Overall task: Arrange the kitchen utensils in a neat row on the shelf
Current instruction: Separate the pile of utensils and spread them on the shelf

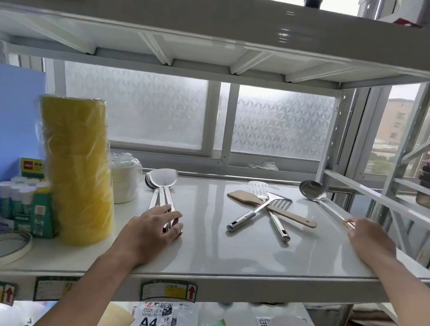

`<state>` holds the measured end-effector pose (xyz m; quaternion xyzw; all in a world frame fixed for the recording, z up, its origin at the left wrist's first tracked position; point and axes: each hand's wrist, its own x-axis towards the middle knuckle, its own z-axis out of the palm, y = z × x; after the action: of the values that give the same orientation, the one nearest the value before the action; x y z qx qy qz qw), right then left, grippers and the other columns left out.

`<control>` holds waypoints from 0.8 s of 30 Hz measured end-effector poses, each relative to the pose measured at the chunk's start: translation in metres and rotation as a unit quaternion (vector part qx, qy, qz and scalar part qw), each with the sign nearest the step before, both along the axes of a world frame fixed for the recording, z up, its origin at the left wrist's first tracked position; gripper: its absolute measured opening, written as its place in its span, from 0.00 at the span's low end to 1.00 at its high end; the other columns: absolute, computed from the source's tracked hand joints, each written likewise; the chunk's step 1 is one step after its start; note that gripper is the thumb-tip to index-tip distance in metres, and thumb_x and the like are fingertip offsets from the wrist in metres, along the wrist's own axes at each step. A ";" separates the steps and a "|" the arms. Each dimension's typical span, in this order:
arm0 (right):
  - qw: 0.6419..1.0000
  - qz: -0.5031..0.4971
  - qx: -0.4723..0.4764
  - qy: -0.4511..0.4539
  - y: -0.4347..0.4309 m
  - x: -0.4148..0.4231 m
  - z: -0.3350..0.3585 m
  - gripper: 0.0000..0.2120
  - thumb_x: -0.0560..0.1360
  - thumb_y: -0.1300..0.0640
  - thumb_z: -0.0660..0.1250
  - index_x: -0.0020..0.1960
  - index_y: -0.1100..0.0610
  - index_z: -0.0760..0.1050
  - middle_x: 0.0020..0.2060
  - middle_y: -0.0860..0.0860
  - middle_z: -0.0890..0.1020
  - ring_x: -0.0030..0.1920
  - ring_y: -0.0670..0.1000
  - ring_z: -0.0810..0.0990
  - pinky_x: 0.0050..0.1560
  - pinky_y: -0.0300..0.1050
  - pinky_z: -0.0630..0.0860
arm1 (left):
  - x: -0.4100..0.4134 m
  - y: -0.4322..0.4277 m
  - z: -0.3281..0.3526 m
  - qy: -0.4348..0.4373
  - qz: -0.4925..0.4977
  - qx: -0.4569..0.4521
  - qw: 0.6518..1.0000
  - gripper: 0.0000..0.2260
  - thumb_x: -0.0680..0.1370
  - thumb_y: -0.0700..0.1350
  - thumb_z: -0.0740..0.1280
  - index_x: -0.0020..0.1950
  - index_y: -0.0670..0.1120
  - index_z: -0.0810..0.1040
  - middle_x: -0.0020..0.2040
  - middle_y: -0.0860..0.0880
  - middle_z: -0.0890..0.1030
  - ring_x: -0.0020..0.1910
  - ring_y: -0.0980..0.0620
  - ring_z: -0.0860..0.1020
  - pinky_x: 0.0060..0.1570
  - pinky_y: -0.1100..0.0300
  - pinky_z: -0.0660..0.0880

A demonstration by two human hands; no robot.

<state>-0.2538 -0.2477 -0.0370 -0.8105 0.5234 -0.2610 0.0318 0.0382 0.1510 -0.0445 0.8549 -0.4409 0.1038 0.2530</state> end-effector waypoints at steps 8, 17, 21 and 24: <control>0.995 -0.047 -0.074 0.036 0.015 0.007 0.009 0.15 0.79 0.61 0.58 0.57 0.56 0.82 0.53 0.61 0.84 0.55 0.64 0.82 0.54 0.54 0.77 | 0.003 0.008 0.003 0.007 0.007 -0.009 1.000 0.17 0.82 0.59 0.60 0.69 0.60 0.75 0.72 0.57 0.73 0.71 0.54 0.72 0.66 0.52 0.69; 0.976 -0.037 -0.211 0.052 0.033 0.021 0.029 0.14 0.70 0.67 0.66 0.53 0.60 0.83 0.48 0.61 0.84 0.53 0.64 0.79 0.53 0.56 0.75 | 0.010 0.019 0.009 0.007 0.013 -0.022 1.000 0.17 0.82 0.58 0.60 0.70 0.59 0.75 0.72 0.57 0.74 0.71 0.54 0.72 0.66 0.52 0.68; 0.971 0.122 -0.203 -0.035 0.059 0.056 0.024 0.16 0.72 0.65 0.68 0.58 0.59 0.82 0.53 0.59 0.84 0.54 0.63 0.81 0.55 0.58 0.77 | 0.011 0.022 0.009 0.002 0.015 -0.015 1.000 0.17 0.82 0.58 0.60 0.70 0.59 0.76 0.72 0.56 0.74 0.71 0.53 0.72 0.66 0.52 0.68; 0.954 0.212 -0.195 -0.078 0.088 0.087 0.035 0.13 0.74 0.65 0.66 0.56 0.57 0.82 0.52 0.56 0.85 0.53 0.61 0.82 0.56 0.56 0.78 | 0.010 0.019 0.009 0.003 0.013 -0.016 1.000 0.17 0.82 0.58 0.60 0.70 0.59 0.76 0.72 0.56 0.74 0.71 0.53 0.72 0.66 0.52 0.69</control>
<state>-0.1665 -0.1593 -0.0025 -0.8707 0.2741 -0.4071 -0.0313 0.0484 0.1701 -0.0359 0.8565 -0.4275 0.1112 0.2669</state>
